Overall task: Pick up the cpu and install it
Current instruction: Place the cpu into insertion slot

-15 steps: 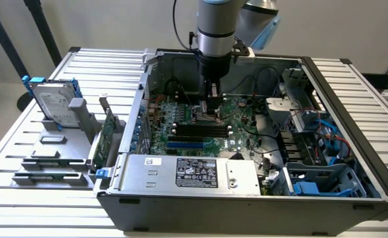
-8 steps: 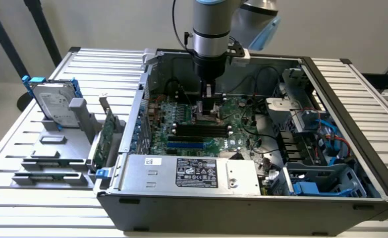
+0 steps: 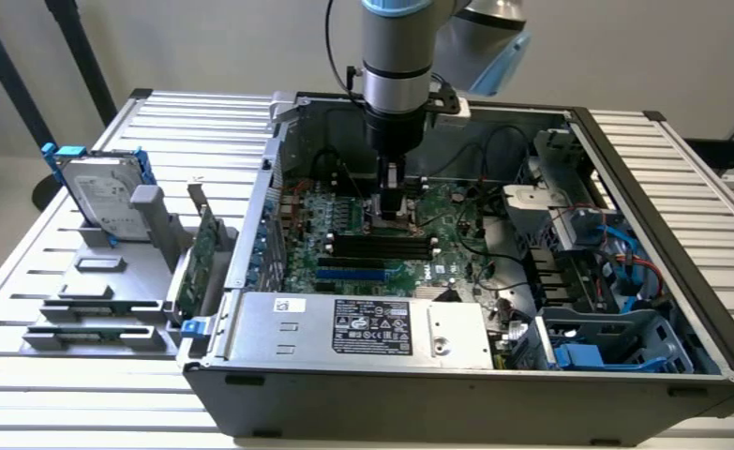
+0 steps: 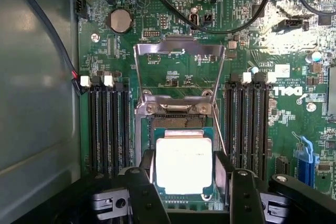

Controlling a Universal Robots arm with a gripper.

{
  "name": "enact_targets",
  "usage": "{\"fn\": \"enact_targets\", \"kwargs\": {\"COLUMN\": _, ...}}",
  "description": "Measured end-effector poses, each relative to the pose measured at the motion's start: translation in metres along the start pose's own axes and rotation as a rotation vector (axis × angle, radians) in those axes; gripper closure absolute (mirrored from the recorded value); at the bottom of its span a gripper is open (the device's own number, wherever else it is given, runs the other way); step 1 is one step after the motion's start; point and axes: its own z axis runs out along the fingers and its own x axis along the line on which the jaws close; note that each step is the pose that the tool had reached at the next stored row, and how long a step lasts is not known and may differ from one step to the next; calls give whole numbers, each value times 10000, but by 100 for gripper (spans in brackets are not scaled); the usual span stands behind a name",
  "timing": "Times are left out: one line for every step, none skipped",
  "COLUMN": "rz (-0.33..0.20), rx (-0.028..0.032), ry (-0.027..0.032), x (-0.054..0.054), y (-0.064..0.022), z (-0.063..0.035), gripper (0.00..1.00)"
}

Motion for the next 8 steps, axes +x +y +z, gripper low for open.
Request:
{"fn": "enact_targets", "kwargs": {"rz": 30, "rx": -3, "ry": 1, "x": 1, "y": -1, "z": 13, "gripper": 45}}
{"fn": "enact_targets", "kwargs": {"rz": 59, "rx": -8, "ry": 4, "x": 2, "y": -2, "z": 26, "gripper": 45}}
{"fn": "enact_targets", "kwargs": {"rz": 84, "rx": -13, "ry": 5, "x": 3, "y": -3, "z": 39, "gripper": 45}}
{"fn": "enact_targets", "kwargs": {"rz": 105, "rx": -19, "ry": 7, "x": 4, "y": -3, "z": 53, "gripper": 45}}
{"fn": "enact_targets", "kwargs": {"rz": 123, "rx": -23, "ry": 9, "x": 5, "y": -4, "z": 67, "gripper": 45}}
{"fn": "enact_targets", "kwargs": {"rz": 138, "rx": -26, "ry": 10, "x": 5, "y": -4, "z": 80, "gripper": 45}}
{"fn": "enact_targets", "kwargs": {"rz": 154, "rx": -29, "ry": 13, "x": 6, "y": -5, "z": 93, "gripper": 45}}
{"fn": "enact_targets", "kwargs": {"rz": 168, "rx": -31, "ry": 15, "x": 8, "y": -6, "z": 105, "gripper": 45}}
